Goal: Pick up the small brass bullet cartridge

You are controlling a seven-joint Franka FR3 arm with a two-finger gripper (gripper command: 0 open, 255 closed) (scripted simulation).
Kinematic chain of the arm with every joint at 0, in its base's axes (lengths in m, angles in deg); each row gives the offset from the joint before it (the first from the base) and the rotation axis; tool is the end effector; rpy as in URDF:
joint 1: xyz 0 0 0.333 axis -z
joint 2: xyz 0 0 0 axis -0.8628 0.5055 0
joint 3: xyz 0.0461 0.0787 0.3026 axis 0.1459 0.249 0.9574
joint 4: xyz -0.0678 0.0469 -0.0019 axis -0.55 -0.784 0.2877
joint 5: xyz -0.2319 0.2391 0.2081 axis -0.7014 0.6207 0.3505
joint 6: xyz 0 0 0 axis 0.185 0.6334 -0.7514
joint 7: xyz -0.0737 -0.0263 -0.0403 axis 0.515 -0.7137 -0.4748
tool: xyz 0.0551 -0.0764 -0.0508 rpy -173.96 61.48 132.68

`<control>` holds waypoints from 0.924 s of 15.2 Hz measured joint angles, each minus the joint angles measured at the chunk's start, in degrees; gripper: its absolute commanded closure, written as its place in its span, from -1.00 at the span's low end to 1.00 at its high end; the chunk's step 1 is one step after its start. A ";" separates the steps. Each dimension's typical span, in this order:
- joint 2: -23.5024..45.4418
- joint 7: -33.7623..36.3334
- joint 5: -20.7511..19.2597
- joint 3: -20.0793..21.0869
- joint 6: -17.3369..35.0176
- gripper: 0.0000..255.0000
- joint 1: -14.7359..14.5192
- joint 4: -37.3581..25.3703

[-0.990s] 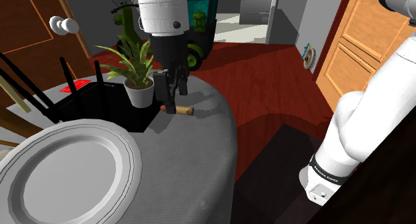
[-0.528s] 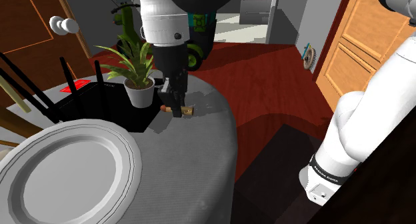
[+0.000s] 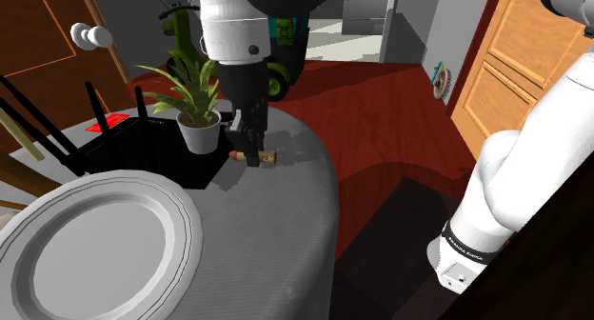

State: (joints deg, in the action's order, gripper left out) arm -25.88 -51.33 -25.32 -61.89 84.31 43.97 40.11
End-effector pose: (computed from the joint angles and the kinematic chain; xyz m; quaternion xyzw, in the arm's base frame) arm 0.3800 0.3486 0.5714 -0.9562 -0.2874 0.0257 0.0498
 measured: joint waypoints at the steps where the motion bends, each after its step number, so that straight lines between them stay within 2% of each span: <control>1: 0.01 0.11 -0.02 -0.01 -0.61 1.00 0.00 -0.63; 14: 1.84 1.69 -0.84 -0.08 -10.43 1.00 0.17 -12.28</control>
State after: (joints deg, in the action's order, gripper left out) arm -24.04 -49.64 -26.16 -61.96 73.88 44.14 27.83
